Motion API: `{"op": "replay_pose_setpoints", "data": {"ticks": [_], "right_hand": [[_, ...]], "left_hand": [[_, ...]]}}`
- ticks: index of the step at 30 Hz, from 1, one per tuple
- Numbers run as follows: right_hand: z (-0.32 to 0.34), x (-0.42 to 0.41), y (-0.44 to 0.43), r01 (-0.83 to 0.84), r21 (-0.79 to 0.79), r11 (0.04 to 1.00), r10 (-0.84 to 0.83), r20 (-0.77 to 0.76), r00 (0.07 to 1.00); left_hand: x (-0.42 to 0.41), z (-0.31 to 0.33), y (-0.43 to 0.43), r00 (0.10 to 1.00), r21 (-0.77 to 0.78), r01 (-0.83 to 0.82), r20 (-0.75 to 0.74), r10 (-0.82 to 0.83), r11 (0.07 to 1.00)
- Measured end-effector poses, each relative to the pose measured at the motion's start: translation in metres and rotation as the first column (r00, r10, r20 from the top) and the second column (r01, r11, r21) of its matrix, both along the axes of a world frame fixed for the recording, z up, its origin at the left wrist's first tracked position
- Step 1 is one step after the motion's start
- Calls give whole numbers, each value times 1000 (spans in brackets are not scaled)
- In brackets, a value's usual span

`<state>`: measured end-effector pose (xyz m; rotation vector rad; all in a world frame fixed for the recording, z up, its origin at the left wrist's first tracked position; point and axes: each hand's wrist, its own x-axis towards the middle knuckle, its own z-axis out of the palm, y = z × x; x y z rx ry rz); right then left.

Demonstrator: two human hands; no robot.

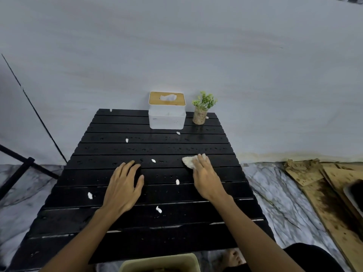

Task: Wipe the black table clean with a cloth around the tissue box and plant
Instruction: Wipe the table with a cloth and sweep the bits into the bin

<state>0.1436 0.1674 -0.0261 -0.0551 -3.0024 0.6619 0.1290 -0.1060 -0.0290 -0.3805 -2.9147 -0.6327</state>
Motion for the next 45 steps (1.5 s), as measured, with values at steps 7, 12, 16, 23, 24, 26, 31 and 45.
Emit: {"op": "replay_pose_setpoints", "data": {"ticks": [7, 12, 16, 23, 24, 26, 31, 45], "right_hand": [[-15, 3, 77, 508, -40, 860, -510, -68, 858], [-11, -55, 57, 411, 135, 901, -418, 21, 908], [1, -85, 24, 150, 69, 986, -153, 50, 987], [-7, -15, 22, -220, -116, 969, 215, -56, 975], [-4, -8, 31, -99, -171, 980, 93, -41, 995], [-1, -7, 56, 151, -250, 957, -158, -7, 987], [-10, -74, 94, 468, -39, 883, -467, 30, 884], [-7, -59, 44, -115, -44, 992, 111, -72, 991]], "left_hand": [[-10, 1, -2, 1000, 6, -8, -13, 8, 1000], [-14, 1, 0, 1000, -1, -14, -5, 14, 1000], [-19, 3, -1, 1000, 1, -14, -7, 14, 1000], [-29, 3, 0, 1000, 14, -7, -20, 7, 1000], [-30, 2, -1, 1000, 8, -3, -20, 3, 1000], [-32, 0, -1, 1000, -1, 3, -20, -3, 1000], [-37, 1, -2, 1000, -7, -13, -24, 13, 1000], [-48, -4, -1, 999, -11, -2, -35, 2, 1000]]}}
